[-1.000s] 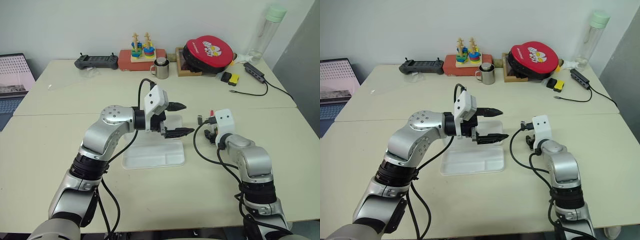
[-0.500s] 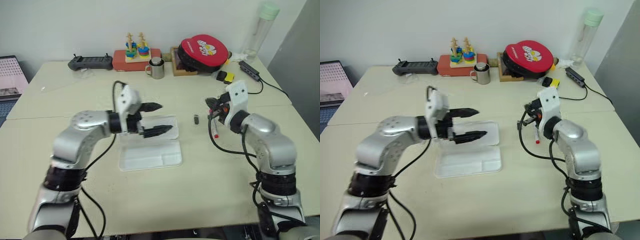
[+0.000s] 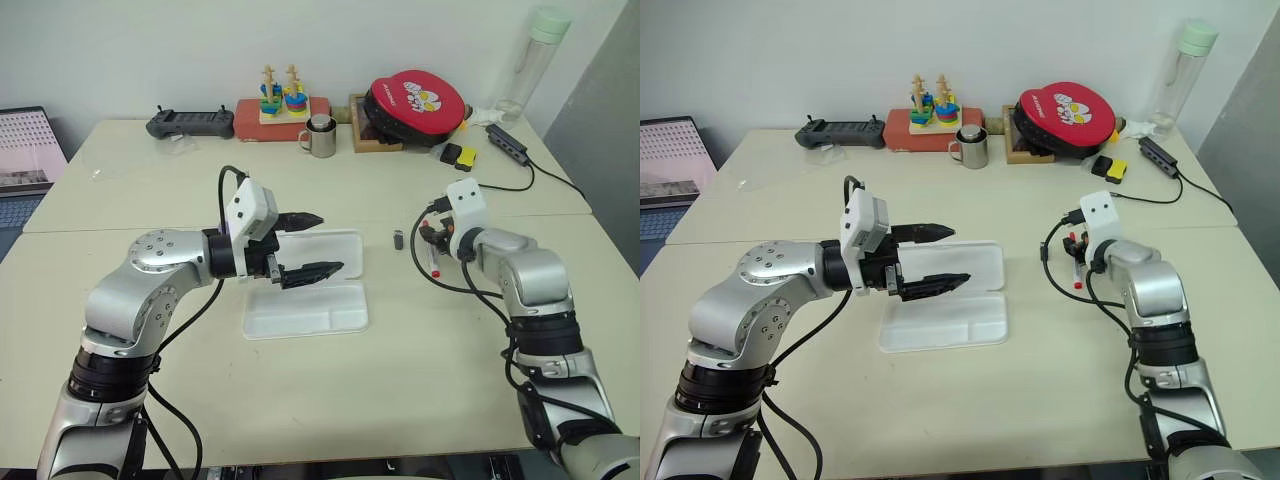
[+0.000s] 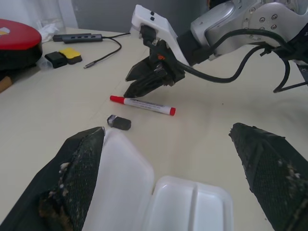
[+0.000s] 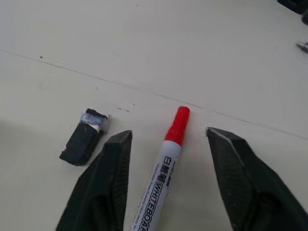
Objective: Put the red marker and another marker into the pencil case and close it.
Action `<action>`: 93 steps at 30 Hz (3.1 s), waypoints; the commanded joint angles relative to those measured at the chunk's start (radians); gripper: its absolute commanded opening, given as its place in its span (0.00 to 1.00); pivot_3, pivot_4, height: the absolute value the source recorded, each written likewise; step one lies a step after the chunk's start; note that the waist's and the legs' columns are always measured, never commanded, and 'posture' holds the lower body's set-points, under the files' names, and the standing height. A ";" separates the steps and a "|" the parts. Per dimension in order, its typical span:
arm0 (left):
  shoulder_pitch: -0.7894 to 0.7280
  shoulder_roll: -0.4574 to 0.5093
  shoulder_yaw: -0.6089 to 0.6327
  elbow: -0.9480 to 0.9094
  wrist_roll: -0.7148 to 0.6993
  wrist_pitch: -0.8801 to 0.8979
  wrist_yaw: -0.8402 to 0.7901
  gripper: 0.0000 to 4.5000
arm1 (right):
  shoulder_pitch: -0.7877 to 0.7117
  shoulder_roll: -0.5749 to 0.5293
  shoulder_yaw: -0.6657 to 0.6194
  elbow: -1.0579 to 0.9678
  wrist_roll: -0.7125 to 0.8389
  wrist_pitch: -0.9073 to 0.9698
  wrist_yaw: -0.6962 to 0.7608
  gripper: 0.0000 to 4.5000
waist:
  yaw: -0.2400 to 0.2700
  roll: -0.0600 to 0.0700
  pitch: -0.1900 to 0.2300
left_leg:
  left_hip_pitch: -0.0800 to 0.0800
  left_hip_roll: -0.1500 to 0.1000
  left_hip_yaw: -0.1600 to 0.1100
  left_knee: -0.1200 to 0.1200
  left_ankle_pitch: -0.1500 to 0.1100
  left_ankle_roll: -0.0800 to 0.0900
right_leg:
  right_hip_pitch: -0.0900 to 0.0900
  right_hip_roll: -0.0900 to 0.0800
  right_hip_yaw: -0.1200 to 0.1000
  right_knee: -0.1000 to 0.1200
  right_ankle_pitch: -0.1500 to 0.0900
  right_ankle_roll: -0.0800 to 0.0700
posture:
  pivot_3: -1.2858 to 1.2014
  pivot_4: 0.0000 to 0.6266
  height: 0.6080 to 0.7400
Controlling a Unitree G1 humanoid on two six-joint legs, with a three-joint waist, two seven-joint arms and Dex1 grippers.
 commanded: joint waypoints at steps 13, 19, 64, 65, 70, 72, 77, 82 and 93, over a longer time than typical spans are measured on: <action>-0.068 -0.031 -0.068 0.026 0.031 -0.063 -0.032 1.00 | 0.069 0.075 0.026 -0.049 -0.022 0.052 -0.106 0.69 | -0.001 0.000 -0.001 | 0.001 0.000 0.001 0.000 0.000 0.000 | 0.001 0.000 0.000 0.000 0.000 0.000 | 0.52 0.24 1.00; -0.066 -0.033 -0.066 0.027 0.031 -0.063 -0.030 1.00 | 0.067 0.077 0.005 -0.054 -0.015 0.048 -0.113 0.39 | 0.001 0.000 -0.001 | 0.001 -0.001 0.000 0.001 0.000 0.000 | 0.001 0.000 -0.001 0.000 0.000 0.000 | 0.52 0.24 1.00; 0.347 0.084 0.508 0.033 -0.113 0.081 0.299 1.00 | -0.189 0.023 0.466 0.054 -0.012 -0.659 0.763 0.68 | -0.001 0.001 0.000 | 0.001 0.000 -0.003 -0.001 0.000 0.000 | -0.002 0.001 -0.002 -0.001 0.000 0.000 | 0.52 0.24 1.00; 0.332 0.077 0.511 0.053 -0.101 0.078 0.329 1.00 | -0.190 0.027 0.449 0.033 0.008 -0.641 0.765 0.73 | -0.001 0.001 0.000 | 0.001 0.000 -0.003 -0.001 0.000 0.000 | -0.002 0.001 -0.002 -0.001 0.000 0.000 | 0.52 0.24 1.00; 0.260 0.073 0.454 0.221 0.013 0.080 0.469 1.00 | -0.233 0.081 0.299 -0.066 0.129 -0.522 0.689 0.99 | -0.002 0.001 0.000 | 0.001 0.000 -0.004 -0.001 0.000 0.000 | -0.002 0.001 -0.003 0.000 0.000 0.000 | 0.52 0.24 1.00; 0.247 0.074 0.416 0.264 0.047 0.081 0.482 1.00 | -0.247 0.090 0.274 -0.083 0.136 -0.502 0.661 0.99 | -0.003 0.001 0.000 | 0.001 0.000 -0.003 -0.001 0.000 0.000 | -0.002 0.001 -0.002 0.000 0.000 0.000 | 0.52 0.24 1.00; 0.193 0.057 0.310 0.359 0.105 0.078 0.466 1.00 | -0.259 0.104 0.250 -0.121 0.143 -0.473 0.602 0.99 | -0.004 0.001 0.000 | 0.001 -0.001 -0.004 -0.001 0.000 0.000 | -0.002 0.001 -0.003 0.000 0.000 0.000 | 0.52 0.24 1.00; 0.120 0.042 0.200 0.499 0.181 0.063 0.448 1.00 | -0.258 0.110 0.250 -0.140 0.142 -0.456 0.568 0.99 | -0.007 0.001 0.000 | 0.001 -0.002 -0.004 -0.001 0.000 0.000 | -0.002 0.000 -0.003 0.000 0.000 0.000 | 0.52 0.24 1.00; 0.047 0.009 0.157 0.612 0.232 0.087 0.432 0.65 | -0.249 0.086 0.251 -0.187 0.166 -0.420 0.567 1.00 | -0.014 0.001 -0.001 | 0.001 -0.002 -0.004 0.000 0.000 0.000 | -0.003 0.000 -0.003 0.002 0.000 0.000 | 0.52 0.24 1.00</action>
